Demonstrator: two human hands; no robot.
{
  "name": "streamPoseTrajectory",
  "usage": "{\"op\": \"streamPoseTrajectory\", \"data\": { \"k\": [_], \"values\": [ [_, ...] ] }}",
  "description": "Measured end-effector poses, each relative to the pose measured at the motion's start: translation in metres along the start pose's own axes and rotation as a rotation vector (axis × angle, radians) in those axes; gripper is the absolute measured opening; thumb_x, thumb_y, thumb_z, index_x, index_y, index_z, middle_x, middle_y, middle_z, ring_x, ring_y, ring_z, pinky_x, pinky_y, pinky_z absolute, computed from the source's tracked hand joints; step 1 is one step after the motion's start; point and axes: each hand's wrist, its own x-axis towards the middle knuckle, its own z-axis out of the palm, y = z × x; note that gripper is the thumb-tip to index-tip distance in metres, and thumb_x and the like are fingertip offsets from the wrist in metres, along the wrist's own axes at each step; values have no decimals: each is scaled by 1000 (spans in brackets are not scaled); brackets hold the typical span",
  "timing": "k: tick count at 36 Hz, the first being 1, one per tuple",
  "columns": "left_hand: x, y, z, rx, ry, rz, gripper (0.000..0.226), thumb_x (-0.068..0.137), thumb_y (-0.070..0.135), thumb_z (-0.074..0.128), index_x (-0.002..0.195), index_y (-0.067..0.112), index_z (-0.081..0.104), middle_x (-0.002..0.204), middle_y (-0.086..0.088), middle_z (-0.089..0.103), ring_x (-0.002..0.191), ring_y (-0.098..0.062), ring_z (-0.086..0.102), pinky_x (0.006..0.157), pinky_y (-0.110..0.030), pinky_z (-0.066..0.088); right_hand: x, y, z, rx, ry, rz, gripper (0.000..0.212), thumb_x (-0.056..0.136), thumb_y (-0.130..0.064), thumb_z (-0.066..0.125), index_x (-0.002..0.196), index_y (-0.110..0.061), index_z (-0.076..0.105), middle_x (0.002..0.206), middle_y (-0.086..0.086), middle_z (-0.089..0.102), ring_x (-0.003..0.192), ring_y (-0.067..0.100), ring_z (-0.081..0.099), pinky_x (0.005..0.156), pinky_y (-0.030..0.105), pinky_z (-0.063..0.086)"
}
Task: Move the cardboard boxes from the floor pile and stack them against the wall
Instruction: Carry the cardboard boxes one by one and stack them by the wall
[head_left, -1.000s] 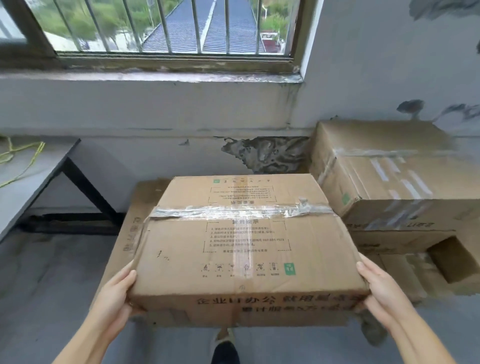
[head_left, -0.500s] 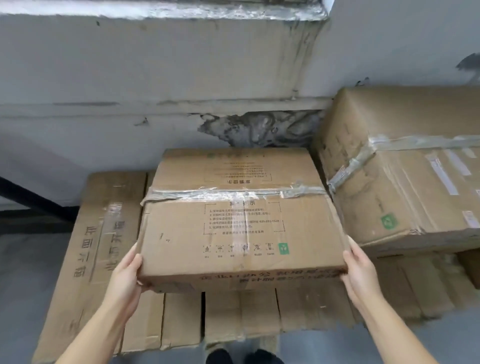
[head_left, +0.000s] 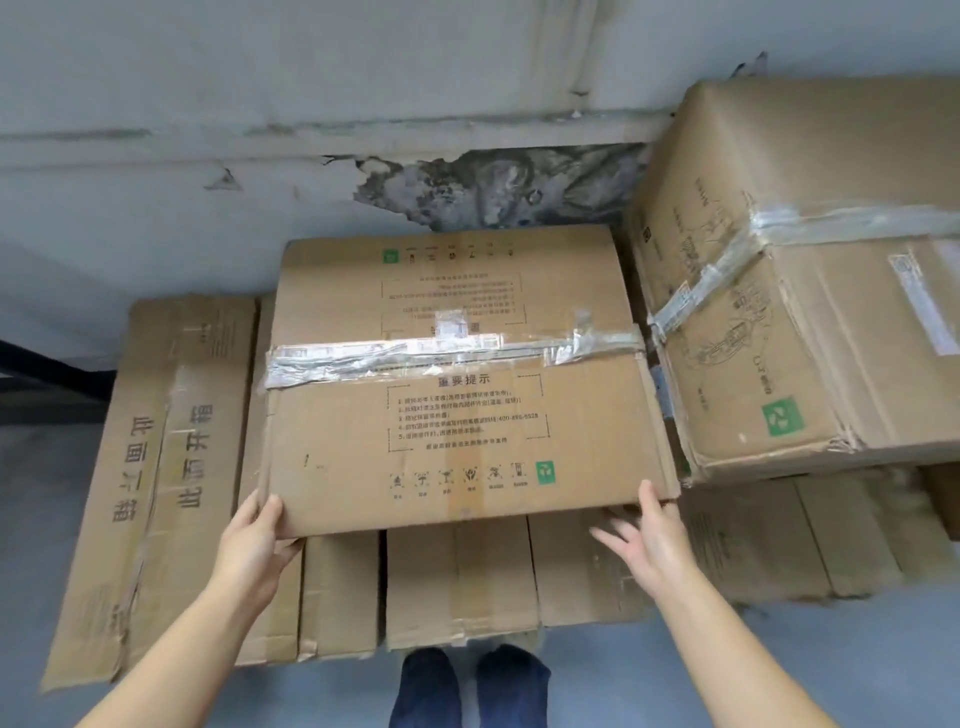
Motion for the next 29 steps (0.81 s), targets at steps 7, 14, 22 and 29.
{"op": "streamPoseTrajectory", "data": {
  "k": [7, 14, 22, 29],
  "values": [
    [10, 10, 25, 46, -58, 32, 38, 103, 13, 36, 140, 8, 42, 137, -12, 50, 120, -24, 48, 98, -49, 42, 23, -26, 13, -52, 38, 72, 53, 105, -28, 31, 153, -16, 10, 158, 20, 17, 136, 47, 32, 88, 67, 42],
    [4, 2, 18, 85, -54, 15, 38, 103, 15, 36, 140, 5, 42, 142, -16, 45, 133, -29, 41, 100, -50, 42, 23, -21, 16, -130, 52, 73, 52, 105, -35, 26, 151, -13, 19, 156, 19, 23, 134, 46, 37, 79, 63, 45],
    [-2, 0, 24, 75, -31, 31, 41, 104, 12, 32, 145, 15, 38, 141, -8, 46, 129, -25, 43, 106, -50, 37, 17, -20, 17, -209, 98, 14, 51, 105, -28, 29, 151, -10, 17, 152, 19, 30, 129, 42, 45, 74, 55, 52],
    [-3, 0, 27, 68, -17, 49, 43, 104, 11, 30, 145, 18, 38, 141, -5, 46, 126, -22, 44, 107, -50, 36, 14, -12, 1, -409, 218, -222, 50, 102, -16, 39, 149, -13, 23, 144, 14, 42, 124, 32, 50, 91, 48, 52]
  ]
}}
